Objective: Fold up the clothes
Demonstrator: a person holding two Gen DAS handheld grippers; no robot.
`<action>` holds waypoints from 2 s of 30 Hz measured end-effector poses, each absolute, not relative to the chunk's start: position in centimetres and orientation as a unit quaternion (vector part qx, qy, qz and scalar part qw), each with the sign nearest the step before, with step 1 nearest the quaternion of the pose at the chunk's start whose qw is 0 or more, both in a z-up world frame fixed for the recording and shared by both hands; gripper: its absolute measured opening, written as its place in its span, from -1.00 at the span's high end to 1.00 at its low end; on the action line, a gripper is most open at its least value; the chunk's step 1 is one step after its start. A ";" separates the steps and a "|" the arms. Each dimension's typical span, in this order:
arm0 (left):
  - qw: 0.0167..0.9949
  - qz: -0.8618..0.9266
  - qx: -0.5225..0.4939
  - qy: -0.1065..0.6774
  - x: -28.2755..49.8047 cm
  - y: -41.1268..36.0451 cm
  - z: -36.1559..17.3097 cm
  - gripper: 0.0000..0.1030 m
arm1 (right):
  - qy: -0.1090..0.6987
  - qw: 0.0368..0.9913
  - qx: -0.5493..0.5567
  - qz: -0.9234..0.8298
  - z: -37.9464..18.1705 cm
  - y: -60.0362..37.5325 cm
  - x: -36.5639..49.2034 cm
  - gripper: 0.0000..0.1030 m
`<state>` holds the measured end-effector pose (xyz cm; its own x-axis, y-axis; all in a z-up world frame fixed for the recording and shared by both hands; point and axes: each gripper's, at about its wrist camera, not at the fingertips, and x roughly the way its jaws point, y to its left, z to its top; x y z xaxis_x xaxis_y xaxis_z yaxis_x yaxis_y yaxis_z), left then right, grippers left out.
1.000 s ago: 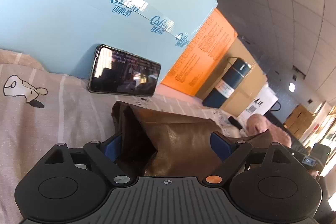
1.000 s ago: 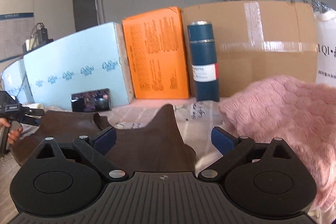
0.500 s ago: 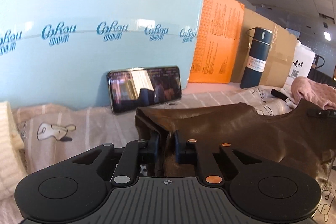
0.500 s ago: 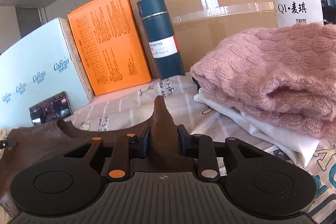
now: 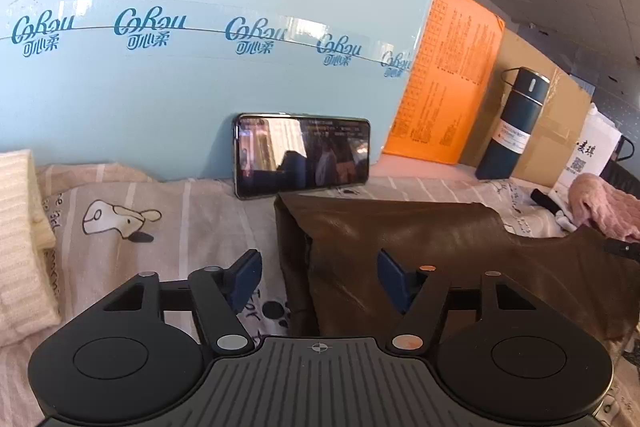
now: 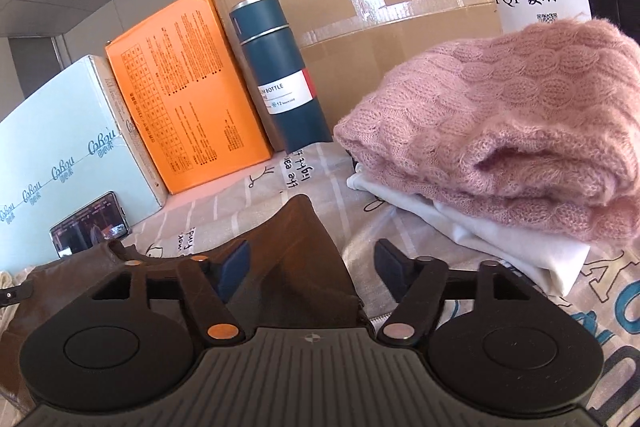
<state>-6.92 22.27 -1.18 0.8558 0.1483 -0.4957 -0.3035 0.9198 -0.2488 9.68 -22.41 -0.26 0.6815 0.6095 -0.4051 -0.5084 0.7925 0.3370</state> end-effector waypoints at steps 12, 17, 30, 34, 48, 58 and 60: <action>0.941 0.089 -0.199 0.257 -11.0 19.7 -1.2 -0.64 | 0.293 0.889 0.220 0.273 2.1 -28.5 3.3 -0.87; 0.938 0.090 -0.212 0.258 -11.8 19.3 -1.5 -0.64 | 0.334 0.868 0.238 0.279 1.7 -28.7 1.8 -0.89; 0.936 0.078 -0.224 0.261 -12.7 18.4 -2.4 -0.66 | 0.426 0.818 0.280 0.265 -1.0 -26.6 4.0 -0.88; 0.938 0.076 -0.217 0.260 -12.5 18.1 -2.6 -0.74 | 0.395 0.837 0.283 0.250 -1.4 -25.1 4.8 -0.85; 0.943 0.074 -0.194 0.262 -12.4 17.8 -2.8 -0.74 | 0.305 0.843 0.325 0.301 -1.4 -22.9 3.9 0.85; 0.947 0.029 -0.173 0.269 -12.6 16.2 -2.5 -0.75 | 0.269 0.825 0.336 0.367 1.6 -26.0 -0.6 0.90; 0.946 -0.021 -0.173 0.274 -12.5 15.3 -2.6 -0.75 | 0.257 0.834 0.335 0.354 2.0 -27.6 -1.3 0.90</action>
<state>-12.49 15.28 -2.62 0.8488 -0.1348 -0.5113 -0.0551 0.9391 -0.3391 -1.27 -27.56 2.01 0.6167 0.7634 -0.1920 -0.4180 0.5243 0.7419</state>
